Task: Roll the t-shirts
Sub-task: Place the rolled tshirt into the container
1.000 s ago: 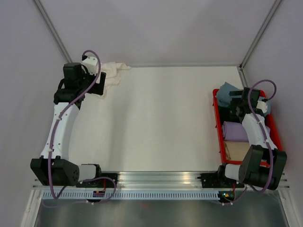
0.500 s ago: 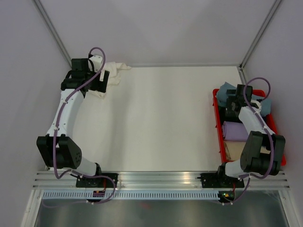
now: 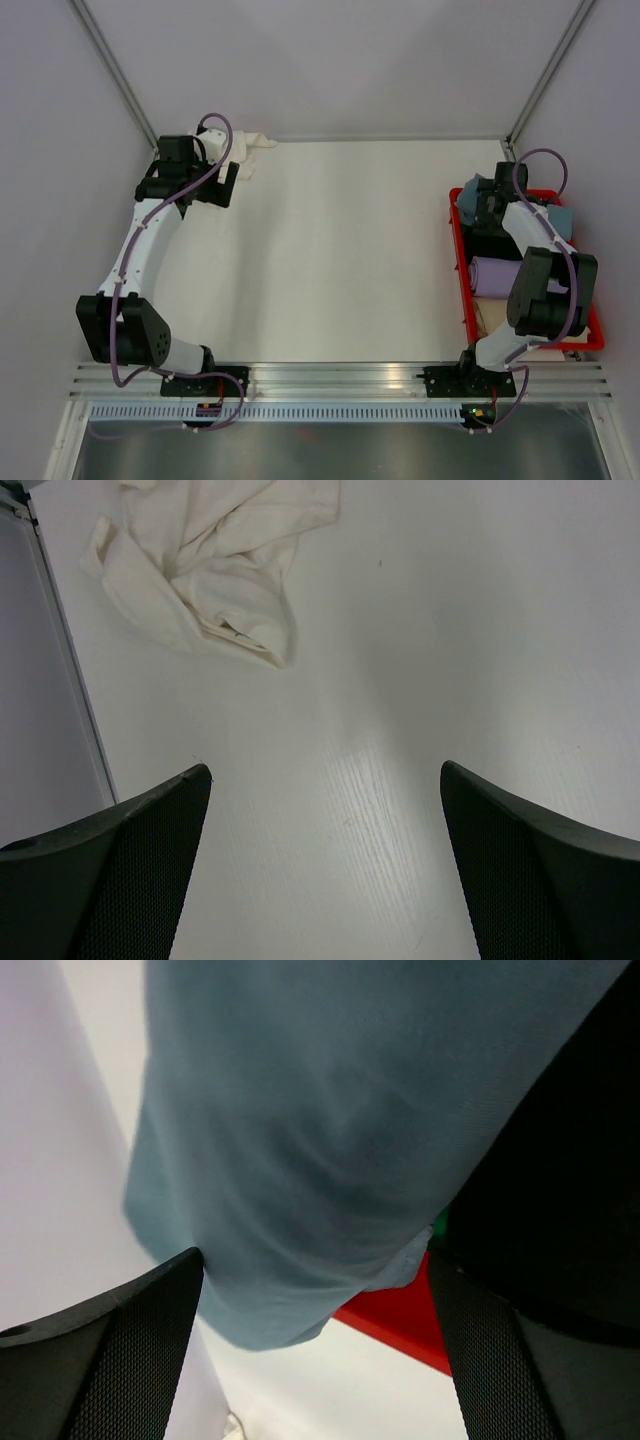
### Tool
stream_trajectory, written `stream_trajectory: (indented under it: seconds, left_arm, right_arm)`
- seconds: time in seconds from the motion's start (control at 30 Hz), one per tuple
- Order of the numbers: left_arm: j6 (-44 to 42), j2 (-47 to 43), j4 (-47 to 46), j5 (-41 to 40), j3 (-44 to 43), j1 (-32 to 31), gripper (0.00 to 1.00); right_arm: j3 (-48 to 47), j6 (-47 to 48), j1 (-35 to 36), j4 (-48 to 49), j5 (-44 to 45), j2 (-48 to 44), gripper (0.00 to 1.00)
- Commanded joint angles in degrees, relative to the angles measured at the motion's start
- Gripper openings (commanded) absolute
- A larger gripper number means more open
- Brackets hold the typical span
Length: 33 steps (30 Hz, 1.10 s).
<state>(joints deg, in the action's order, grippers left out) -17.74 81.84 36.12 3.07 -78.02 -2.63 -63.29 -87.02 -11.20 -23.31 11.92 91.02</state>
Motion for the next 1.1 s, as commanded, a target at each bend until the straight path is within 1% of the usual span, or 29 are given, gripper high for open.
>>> stream_trajectory:
  seconds: [0.0,0.1,0.2,0.37,0.4,0.47,0.7,0.8,0.87,0.97,1.0,1.07]
  left_arm:
    - [-0.63,1.56,-3.34,-2.02,-1.61,-0.18,1.00]
    - [-1.25,2.35,-3.34,-2.01,-1.70,-0.35,1.00]
    - [-1.60,2.71,-3.34,-2.54,-2.14,-0.35,1.00]
    - [-3.27,3.23,-3.42,-2.81,-3.02,-0.35,1.00]
    - [-3.79,3.50,-3.60,-4.63,-3.19,-0.35,1.00]
    - [-4.06,3.76,-3.69,-5.27,-3.54,-0.35,1.00]
    - [-3.80,4.81,-3.69,-4.21,-4.86,-0.35,1.00]
    - [-3.80,5.17,-3.77,-4.13,-5.30,-0.35,1.00]
    - [-3.97,5.08,-3.69,-3.95,-5.48,-0.35,1.00]
    - [-4.50,4.82,-3.77,-3.51,-5.30,-0.35,1.00]
    - [-4.67,4.82,-3.77,-3.51,-5.30,-0.35,1.00]
    - [-4.68,4.73,-3.77,-3.51,-5.48,-0.35,1.00]
  right_arm:
    - [-4.82,-2.01,1.18,-1.92,0.39,2.13,0.98]
    - [-8.42,-1.92,1.71,-1.91,1.25,3.54,0.98]
    - [-11.42,-1.31,2.41,-4.55,2.40,6.09,0.98]
    - [-9.67,-3.76,3.47,-5.95,3.72,7.76,0.98]
    - [-9.23,-4.03,3.55,-5.87,3.98,7.85,0.98]
    - [-8.70,-4.21,3.64,-5.87,4.68,7.85,0.98]
    - [-9.05,-4.12,4.61,-9.56,7.06,7.59,0.98]
    - [-6.77,-4.82,4.61,-9.04,9.34,6.89,0.96]
    - [-6.23,-3.60,4.52,-7.28,10.48,6.54,0.94]
    - [-8.08,-0.17,4.43,-6.14,11.28,8.11,0.92]
    - [-8.60,0.71,4.43,-5.70,11.02,9.60,0.88]
    - [-10.44,1.59,4.43,-6.04,10.14,11.10,0.87]
